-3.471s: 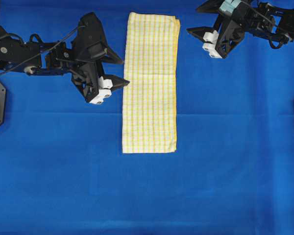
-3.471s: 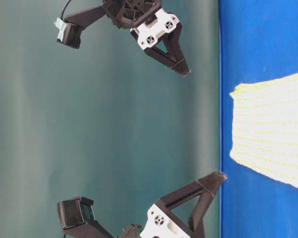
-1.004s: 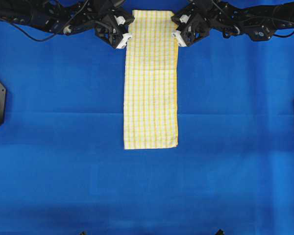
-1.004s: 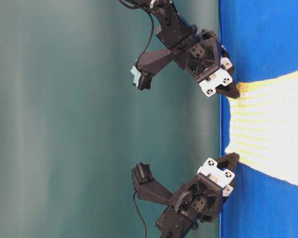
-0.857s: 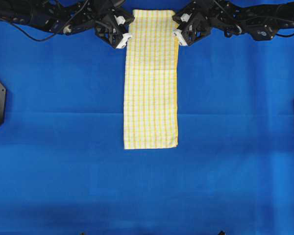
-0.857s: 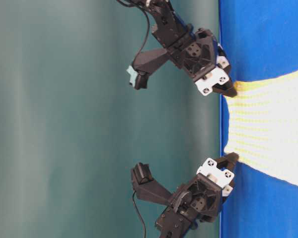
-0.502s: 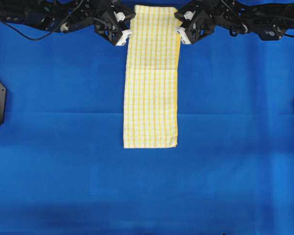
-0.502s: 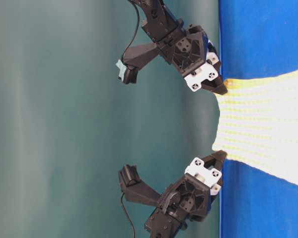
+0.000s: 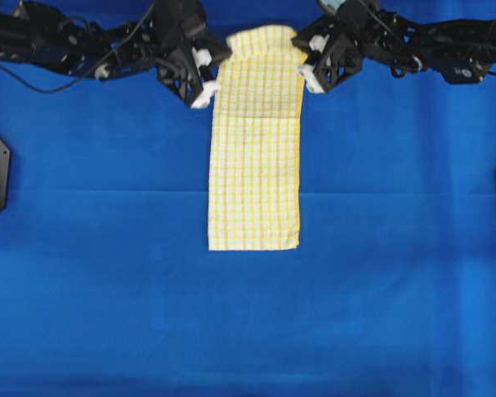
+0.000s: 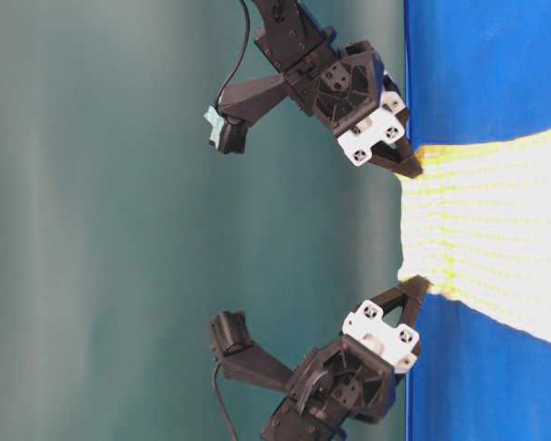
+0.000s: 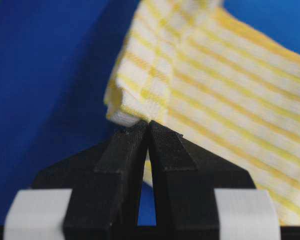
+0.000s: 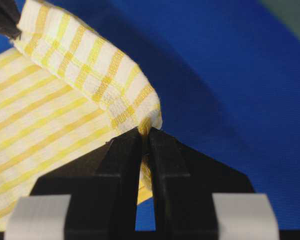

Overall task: Fold the yellow towel.
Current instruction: 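Pull the top end down toward the bottom, folding the strip in half, then release the folded end and pull both grippers outward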

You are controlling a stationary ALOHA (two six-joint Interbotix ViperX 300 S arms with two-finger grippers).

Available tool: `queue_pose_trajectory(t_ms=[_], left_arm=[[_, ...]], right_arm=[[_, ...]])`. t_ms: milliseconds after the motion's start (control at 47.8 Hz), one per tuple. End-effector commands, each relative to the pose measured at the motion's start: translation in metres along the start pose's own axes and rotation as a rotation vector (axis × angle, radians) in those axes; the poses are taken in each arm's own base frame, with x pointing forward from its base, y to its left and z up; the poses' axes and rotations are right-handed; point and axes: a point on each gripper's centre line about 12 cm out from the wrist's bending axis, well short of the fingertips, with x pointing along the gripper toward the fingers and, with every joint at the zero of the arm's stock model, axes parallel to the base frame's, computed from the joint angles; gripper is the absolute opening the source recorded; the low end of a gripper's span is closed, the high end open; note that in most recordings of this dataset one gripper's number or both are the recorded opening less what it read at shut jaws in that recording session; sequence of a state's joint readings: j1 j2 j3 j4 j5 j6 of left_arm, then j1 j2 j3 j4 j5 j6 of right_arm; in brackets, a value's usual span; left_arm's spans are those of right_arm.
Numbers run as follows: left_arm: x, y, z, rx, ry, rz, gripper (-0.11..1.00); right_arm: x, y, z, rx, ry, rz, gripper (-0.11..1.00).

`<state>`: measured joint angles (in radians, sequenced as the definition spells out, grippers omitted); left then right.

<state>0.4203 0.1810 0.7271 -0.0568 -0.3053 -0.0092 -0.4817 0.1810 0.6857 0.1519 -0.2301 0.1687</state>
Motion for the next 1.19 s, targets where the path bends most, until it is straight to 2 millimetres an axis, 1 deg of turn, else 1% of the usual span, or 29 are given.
queue_pose_trajectory(t_ms=[0, 188, 355, 502, 732, 878, 1025, 1171], left_arm=[[-0.013, -0.013, 0.014, 0.008, -0.049, -0.028, 0.01], [-0.031, -0.046, 0.014, 0.03, -0.065, -0.102, 0.01], [-0.051, -0.075, 0.013, 0.018, -0.076, -0.178, 0.01], [-0.07, -0.104, 0.0, 0.022, -0.059, -0.259, 0.01], [-0.09, -0.144, -0.022, 0.015, -0.011, -0.37, 0.01], [-0.1, -0.163, -0.034, 0.049, 0.012, -0.425, 0.01], [-0.109, -0.181, -0.041, 0.082, 0.02, -0.476, 0.01], [-0.111, -0.191, -0.044, 0.097, 0.023, -0.501, 0.01]], right_arm=[[-0.014, 0.017, 0.011, -0.009, -0.042, 0.042, 0.04], [-0.033, 0.047, 0.0, -0.035, -0.018, 0.107, 0.04], [-0.048, 0.069, -0.015, -0.044, 0.023, 0.155, 0.04], [-0.062, 0.089, -0.032, -0.064, 0.05, 0.206, 0.04], [-0.075, 0.113, -0.054, -0.089, 0.09, 0.267, 0.04], [-0.083, 0.13, -0.066, -0.112, 0.111, 0.31, 0.04], [-0.09, 0.146, -0.077, -0.135, 0.128, 0.35, 0.04], [-0.094, 0.151, -0.082, -0.145, 0.137, 0.366, 0.04]])
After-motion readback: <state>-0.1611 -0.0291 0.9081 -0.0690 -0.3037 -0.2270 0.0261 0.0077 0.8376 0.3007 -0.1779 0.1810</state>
